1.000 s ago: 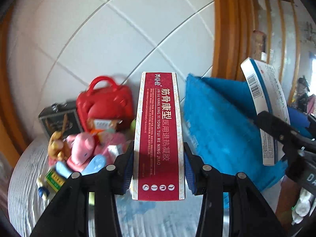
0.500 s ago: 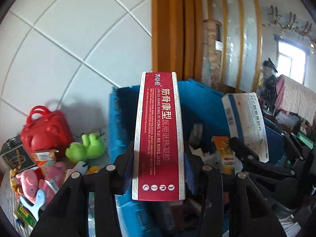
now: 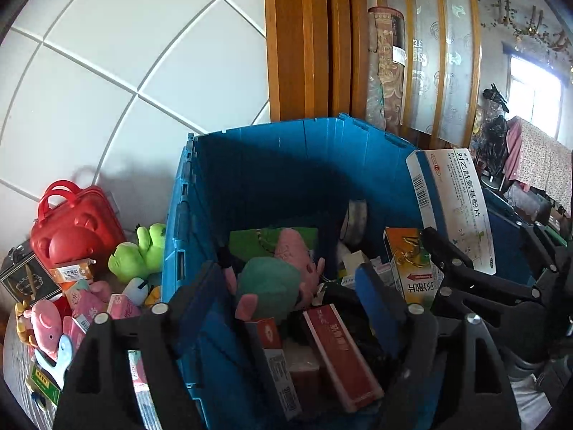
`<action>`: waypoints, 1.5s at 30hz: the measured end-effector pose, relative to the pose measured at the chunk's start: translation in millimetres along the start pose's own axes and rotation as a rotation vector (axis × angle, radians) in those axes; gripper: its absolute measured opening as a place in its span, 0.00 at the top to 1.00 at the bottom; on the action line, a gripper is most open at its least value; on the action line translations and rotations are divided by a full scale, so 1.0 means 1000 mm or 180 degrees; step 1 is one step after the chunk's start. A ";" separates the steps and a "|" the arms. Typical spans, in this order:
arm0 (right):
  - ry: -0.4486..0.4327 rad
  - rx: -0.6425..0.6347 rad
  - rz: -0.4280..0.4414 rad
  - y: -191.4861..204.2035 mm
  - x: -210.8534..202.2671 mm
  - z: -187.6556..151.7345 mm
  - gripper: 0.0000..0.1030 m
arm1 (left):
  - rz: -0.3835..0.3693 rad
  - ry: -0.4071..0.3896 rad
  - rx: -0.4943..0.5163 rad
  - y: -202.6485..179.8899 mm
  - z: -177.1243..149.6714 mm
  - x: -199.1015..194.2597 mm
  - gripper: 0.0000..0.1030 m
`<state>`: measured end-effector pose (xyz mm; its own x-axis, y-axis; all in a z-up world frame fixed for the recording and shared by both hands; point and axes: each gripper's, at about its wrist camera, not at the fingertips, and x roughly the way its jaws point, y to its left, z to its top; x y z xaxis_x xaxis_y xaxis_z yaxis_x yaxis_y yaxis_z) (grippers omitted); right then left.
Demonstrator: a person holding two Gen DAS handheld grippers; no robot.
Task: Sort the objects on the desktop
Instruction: 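Carry both boxes into the blue crate and open both tools, then withdraw both tools from the crate back toward the pile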
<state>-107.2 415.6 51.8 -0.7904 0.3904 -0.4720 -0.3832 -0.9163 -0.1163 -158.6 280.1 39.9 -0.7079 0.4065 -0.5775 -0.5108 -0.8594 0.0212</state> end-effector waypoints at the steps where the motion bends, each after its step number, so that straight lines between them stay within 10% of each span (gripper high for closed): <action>1: 0.0005 -0.0018 -0.0023 0.001 0.000 0.000 0.29 | -0.0002 0.0006 0.0009 0.000 0.000 0.001 0.24; 13: 0.0016 0.0024 0.0018 0.002 0.001 0.003 0.00 | -0.0009 -0.0097 -0.0218 0.021 -0.008 -0.016 0.24; 21: -0.0069 0.0137 0.0150 0.014 -0.016 0.010 0.00 | 0.0243 -0.0313 -0.0370 0.060 -0.025 -0.054 0.18; 45: -0.0343 -0.0580 0.1423 0.229 -0.091 -0.001 0.00 | 0.1586 -0.0027 -0.1465 0.306 -0.178 -0.152 0.14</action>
<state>-122.4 170.4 67.4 -0.9070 -0.0462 -0.4187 0.0867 -0.9931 -0.0784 -120.2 -100.3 -11.3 -0.8098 -0.0715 -0.5824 0.1358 -0.9884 -0.0675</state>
